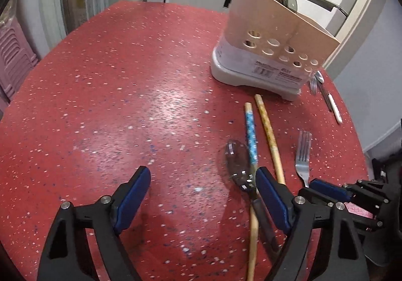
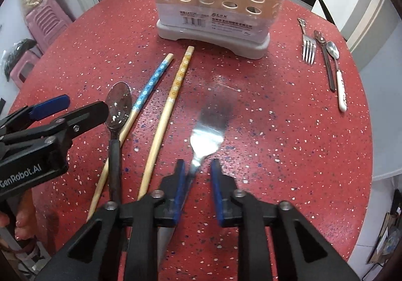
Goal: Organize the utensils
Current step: 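Grasp the steel fork with the right tool while the left tool grasps a clear dark-handled spoon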
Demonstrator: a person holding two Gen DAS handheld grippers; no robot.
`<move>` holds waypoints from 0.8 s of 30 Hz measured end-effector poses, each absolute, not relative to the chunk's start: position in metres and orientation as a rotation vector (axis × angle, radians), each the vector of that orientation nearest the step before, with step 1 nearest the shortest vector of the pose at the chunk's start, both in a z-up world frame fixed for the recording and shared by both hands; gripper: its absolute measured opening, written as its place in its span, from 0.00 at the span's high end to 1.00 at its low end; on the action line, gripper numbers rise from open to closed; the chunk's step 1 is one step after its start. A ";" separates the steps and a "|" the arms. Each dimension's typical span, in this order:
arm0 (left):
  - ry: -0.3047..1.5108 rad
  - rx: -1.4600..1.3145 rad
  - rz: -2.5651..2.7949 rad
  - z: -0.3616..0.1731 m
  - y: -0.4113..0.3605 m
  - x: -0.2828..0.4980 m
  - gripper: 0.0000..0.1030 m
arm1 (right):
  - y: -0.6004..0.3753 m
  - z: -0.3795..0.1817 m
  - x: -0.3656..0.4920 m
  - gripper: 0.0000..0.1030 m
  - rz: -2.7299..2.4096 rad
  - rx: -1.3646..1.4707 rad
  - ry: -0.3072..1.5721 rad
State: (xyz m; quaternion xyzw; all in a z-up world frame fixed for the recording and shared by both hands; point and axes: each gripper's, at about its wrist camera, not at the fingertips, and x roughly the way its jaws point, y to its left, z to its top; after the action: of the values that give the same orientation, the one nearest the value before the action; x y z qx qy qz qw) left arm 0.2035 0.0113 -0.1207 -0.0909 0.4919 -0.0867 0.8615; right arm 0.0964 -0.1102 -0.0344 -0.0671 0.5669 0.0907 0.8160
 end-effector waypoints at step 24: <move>1.100 -0.186 -0.268 -0.122 -0.044 0.227 0.72 | -0.130 -0.036 0.085 0.90 0.288 -0.093 1.129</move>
State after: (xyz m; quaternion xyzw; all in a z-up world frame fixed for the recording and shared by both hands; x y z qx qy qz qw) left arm 0.2274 -0.0440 -0.1217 -0.0881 0.5204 -0.1269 0.8398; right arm 0.0854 -0.1300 -0.0363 -0.0438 0.5329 0.1358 0.8340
